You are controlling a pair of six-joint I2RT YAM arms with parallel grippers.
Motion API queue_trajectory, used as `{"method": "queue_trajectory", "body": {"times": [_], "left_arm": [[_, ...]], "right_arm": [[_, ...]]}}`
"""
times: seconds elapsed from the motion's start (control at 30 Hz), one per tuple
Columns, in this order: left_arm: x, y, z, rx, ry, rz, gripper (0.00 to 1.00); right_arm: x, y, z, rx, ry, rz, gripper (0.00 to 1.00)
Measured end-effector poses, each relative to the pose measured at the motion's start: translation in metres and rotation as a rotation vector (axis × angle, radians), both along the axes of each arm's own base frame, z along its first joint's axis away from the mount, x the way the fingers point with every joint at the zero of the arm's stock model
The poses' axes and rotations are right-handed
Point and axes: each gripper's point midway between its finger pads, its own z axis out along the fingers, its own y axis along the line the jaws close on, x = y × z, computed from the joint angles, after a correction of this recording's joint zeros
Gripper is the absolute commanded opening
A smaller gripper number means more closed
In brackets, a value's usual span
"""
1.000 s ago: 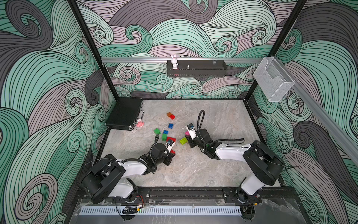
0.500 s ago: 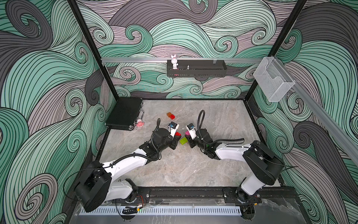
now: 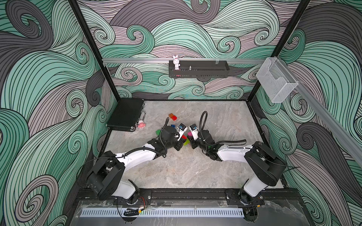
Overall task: Assemble the number 4 with lego
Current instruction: Assemble the lego brick with the lego brick.
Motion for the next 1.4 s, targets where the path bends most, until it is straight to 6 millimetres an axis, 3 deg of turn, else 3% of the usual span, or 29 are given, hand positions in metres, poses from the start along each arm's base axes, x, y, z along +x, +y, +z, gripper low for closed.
{"method": "queue_trajectory", "body": {"times": [0.27,0.67,0.93,1.4], "left_arm": [[-0.003,-0.002,-0.010,0.036,-0.001,-0.054,0.00],[0.015,-0.001,-0.020,0.011,-0.015,-0.069,0.00],[0.013,-0.003,-0.034,0.027,0.008,-0.105,0.00],[0.014,-0.010,-0.037,0.047,-0.010,-0.182,0.00]], "right_arm": [[0.001,0.000,0.000,0.007,-0.001,-0.009,0.00],[0.001,0.000,0.000,0.007,-0.001,-0.009,0.00],[0.001,0.000,0.000,0.006,-0.002,-0.009,0.00],[0.001,0.000,0.001,0.007,-0.005,-0.008,0.00]]}}
